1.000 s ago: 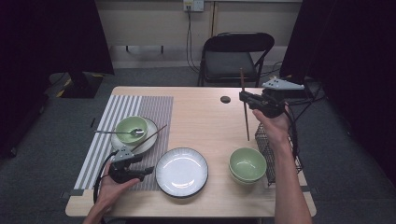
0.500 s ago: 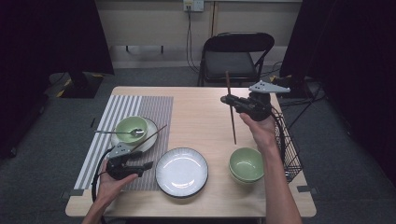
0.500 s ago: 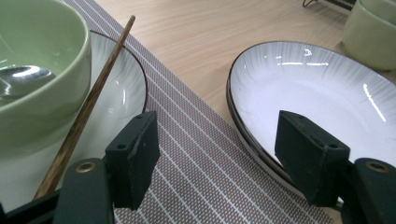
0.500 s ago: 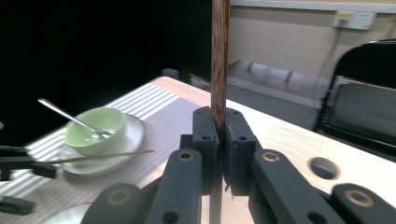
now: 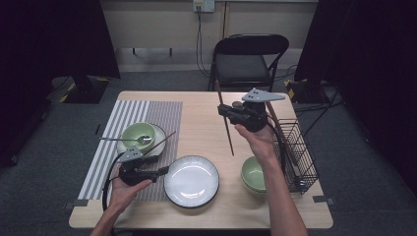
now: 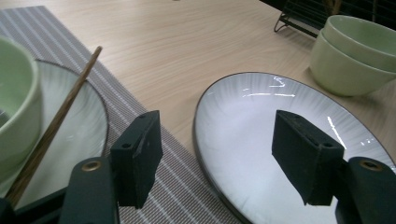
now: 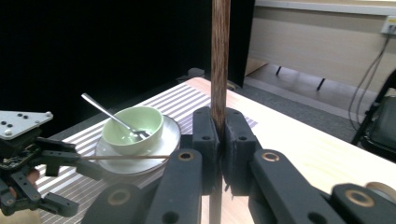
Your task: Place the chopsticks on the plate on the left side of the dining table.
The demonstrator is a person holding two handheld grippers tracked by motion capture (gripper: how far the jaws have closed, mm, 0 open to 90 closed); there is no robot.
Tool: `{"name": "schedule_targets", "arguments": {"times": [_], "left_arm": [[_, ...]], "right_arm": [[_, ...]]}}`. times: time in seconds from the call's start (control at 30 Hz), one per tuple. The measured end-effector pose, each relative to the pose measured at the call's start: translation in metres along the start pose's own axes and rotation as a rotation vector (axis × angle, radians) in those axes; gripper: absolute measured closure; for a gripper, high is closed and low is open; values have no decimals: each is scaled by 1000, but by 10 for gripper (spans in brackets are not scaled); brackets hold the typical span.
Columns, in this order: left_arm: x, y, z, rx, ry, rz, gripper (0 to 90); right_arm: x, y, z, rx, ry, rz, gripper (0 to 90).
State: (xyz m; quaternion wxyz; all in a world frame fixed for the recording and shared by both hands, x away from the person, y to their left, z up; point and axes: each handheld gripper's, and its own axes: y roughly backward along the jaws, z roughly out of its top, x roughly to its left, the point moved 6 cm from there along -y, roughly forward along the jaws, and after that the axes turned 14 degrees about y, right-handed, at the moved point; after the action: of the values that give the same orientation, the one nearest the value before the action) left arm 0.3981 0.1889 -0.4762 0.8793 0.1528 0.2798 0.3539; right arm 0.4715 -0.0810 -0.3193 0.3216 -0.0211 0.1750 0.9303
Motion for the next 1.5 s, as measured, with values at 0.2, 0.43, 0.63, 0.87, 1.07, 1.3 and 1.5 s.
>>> {"name": "schedule_targets", "arguments": {"times": [0.2, 0.43, 0.63, 0.87, 1.07, 1.3, 1.5], "left_arm": [[-14, -13, 9, -11, -4, -40, 313], [-30, -26, 25, -27, -21, -86, 307], [-42, -30, 39, -57, -6, -123, 324], [-55, -27, 55, -81, -53, -134, 304], [-64, -31, 68, -95, -52, -143, 303], [-73, -39, 81, -104, -65, -151, 297], [-75, -47, 83, -120, -82, -126, 287]], "right_arm": [[12, -7, 7, -19, 2, 24, 849], [24, -14, 17, -37, 14, 48, 849], [35, -21, 26, -54, 20, 72, 849], [44, -28, 32, -71, 18, 90, 849], [52, -33, 37, -75, 34, 107, 849], [65, -36, 44, -69, 69, 120, 849], [68, -36, 46, -92, 47, 139, 848]]}}
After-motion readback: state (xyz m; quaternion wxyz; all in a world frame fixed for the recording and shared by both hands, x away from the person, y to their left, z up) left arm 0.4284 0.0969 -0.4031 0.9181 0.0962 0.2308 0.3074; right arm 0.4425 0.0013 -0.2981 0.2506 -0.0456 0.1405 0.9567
